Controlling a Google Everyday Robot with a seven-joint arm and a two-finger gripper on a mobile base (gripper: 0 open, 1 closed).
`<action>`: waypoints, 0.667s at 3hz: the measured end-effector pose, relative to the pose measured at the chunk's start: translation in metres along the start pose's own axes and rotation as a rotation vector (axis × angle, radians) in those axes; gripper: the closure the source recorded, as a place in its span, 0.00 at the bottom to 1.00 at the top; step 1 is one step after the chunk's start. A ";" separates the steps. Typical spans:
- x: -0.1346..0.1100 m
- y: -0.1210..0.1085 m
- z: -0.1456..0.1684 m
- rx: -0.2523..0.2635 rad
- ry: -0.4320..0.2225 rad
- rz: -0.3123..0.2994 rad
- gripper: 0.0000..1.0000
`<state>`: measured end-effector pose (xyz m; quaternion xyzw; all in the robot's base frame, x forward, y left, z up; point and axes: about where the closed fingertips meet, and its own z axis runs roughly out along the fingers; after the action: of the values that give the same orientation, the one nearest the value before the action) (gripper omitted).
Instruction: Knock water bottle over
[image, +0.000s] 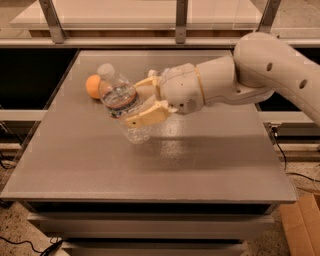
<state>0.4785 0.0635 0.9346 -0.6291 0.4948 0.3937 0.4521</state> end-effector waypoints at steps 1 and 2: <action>-0.010 0.005 -0.006 -0.052 0.176 -0.056 1.00; -0.016 0.010 -0.003 -0.061 0.376 -0.108 1.00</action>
Offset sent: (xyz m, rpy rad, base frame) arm -0.0165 -0.0046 0.0235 -0.6357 -0.2161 -0.0129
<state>0.4656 0.0639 0.9492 -0.7306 0.5239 0.2591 0.3530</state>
